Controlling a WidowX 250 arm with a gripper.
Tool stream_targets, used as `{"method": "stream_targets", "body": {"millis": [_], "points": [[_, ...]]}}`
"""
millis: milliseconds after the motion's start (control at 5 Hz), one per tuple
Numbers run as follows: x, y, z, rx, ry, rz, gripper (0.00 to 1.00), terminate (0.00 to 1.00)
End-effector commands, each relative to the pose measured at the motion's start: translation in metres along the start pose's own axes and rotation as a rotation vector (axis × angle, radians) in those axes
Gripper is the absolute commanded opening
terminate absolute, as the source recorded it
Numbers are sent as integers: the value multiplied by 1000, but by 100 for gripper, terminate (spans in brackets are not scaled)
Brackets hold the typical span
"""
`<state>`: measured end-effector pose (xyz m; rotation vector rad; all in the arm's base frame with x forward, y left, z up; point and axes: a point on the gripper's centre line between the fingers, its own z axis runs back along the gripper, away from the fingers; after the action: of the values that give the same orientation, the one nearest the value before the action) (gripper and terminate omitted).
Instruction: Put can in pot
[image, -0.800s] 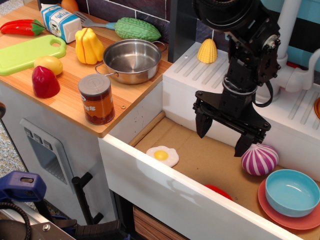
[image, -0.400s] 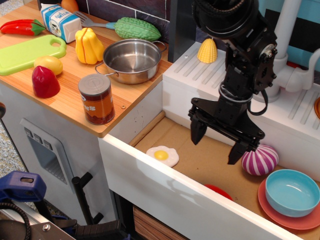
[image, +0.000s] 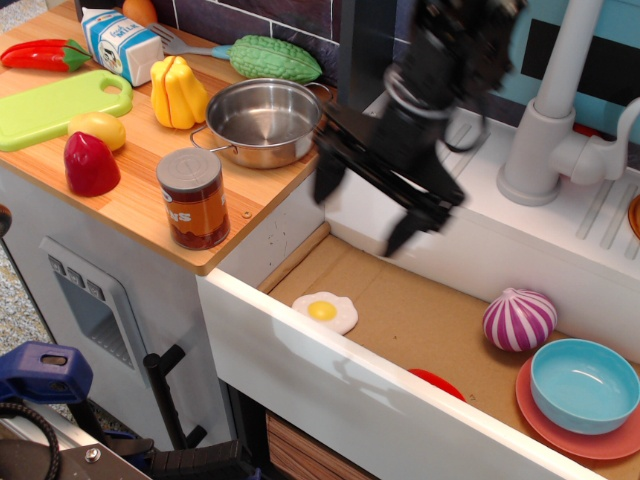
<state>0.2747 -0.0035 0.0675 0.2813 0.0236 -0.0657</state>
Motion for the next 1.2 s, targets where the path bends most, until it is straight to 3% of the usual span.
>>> {"method": "stream_targets", "body": {"millis": [0, 400, 800, 1000], "points": [[-33, 71, 34, 89, -76, -16, 100, 0], [-47, 119, 9, 113, -199, -42, 100, 0], [-31, 123, -17, -15, -250, -20, 100, 0], [-22, 122, -21, -69, -245, -29, 100, 0]]}}
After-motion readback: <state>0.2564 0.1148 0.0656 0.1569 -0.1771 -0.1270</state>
